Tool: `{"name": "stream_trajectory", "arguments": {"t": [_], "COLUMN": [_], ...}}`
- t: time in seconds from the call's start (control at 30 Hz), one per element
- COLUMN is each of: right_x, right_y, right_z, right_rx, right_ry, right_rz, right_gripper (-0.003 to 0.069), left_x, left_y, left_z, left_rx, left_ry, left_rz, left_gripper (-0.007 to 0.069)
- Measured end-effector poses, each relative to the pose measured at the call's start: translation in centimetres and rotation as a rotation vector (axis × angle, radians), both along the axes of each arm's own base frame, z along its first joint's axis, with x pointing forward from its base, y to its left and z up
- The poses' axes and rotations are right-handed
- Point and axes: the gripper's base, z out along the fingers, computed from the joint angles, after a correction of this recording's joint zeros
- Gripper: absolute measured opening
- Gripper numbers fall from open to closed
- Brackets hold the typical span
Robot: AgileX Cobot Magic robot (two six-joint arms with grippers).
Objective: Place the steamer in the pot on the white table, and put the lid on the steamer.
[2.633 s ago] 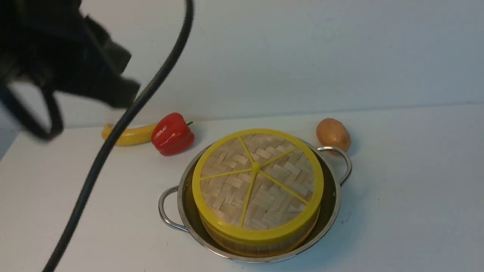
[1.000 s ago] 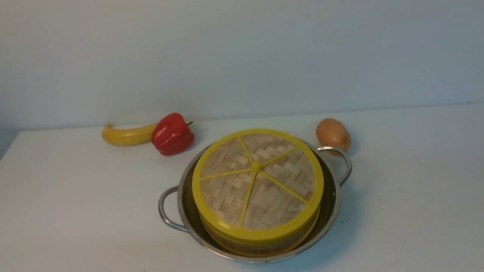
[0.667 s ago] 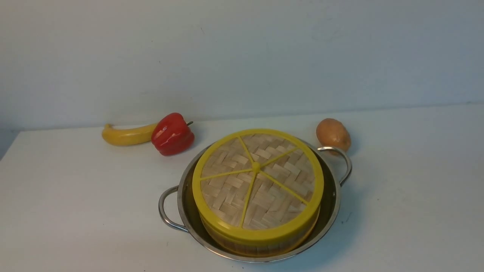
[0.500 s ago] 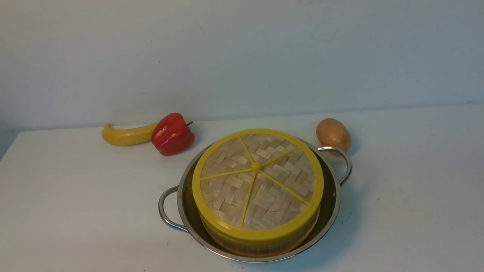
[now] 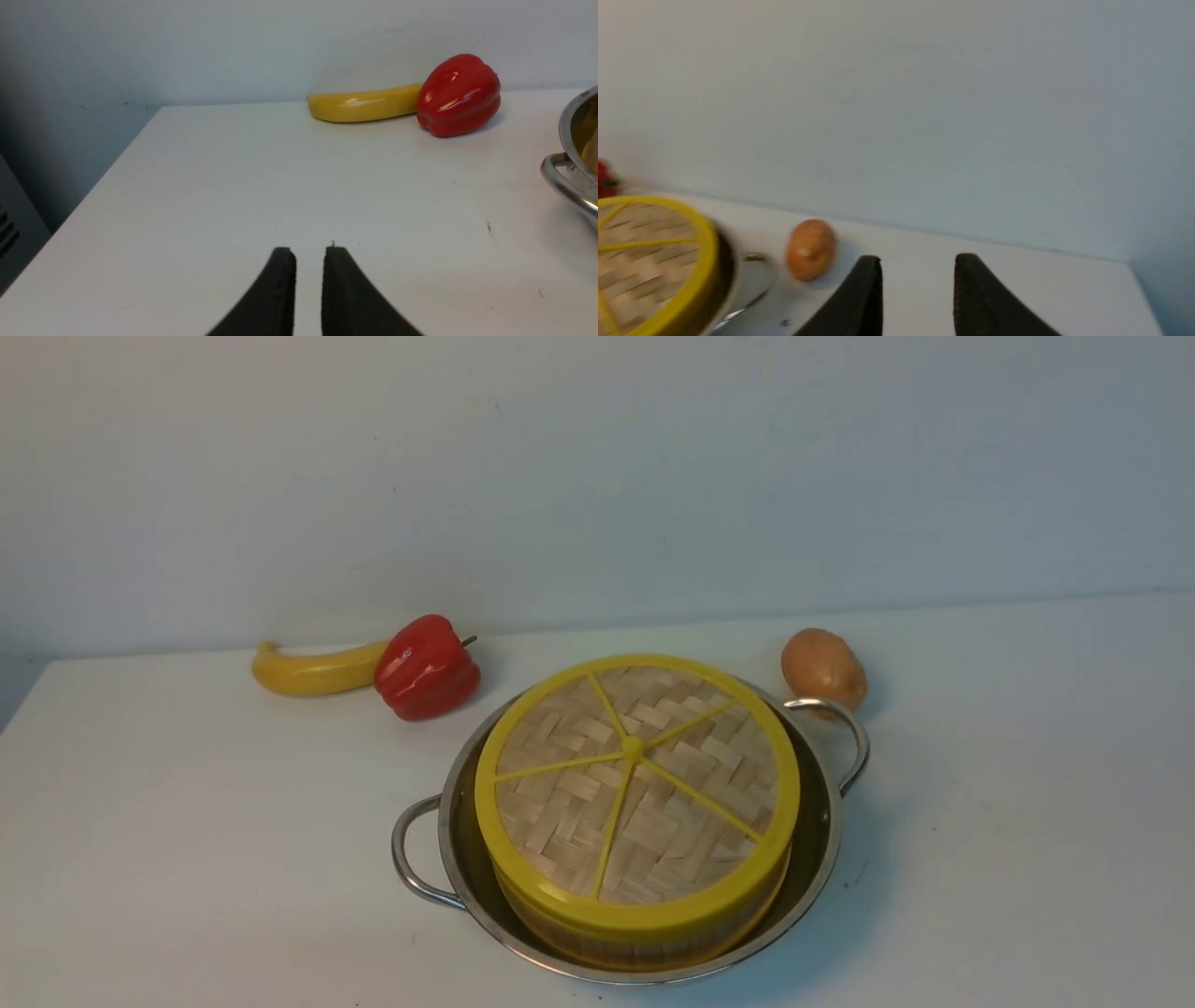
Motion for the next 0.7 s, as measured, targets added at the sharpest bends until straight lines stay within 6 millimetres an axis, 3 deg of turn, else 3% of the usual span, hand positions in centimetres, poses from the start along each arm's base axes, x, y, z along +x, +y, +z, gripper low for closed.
{"name": "stream_trajectory", "arguments": {"t": [0.13,0.37,0.53,0.7], "right_x": [-1.1,-1.1,-0.9,-0.8], "right_y": [-0.9,-0.9,-0.8,-0.8], "right_z": [-3.9,-9.2,-11.3,-11.7], "right_rx": [0.01,0.074,0.114,0.12], "right_ry": [-0.032,-0.033,0.011,0.02], "right_rz": [-0.157,-0.176,-0.176,-0.176], "right_gripper": [0.0239,0.0239,0.0239,0.0239], "left_x": [0.0,0.0,0.0,0.0], "left_y": [0.0,0.0,0.0,0.0], "left_z": [0.0,0.0,0.0,0.0], "left_rx": [0.0,0.0,0.0,0.0], "left_ry": [0.0,0.0,0.0,0.0], "left_rz": [0.0,0.0,0.0,0.0], "left_gripper": [0.0101,0.0104,0.0104,0.0115]}}
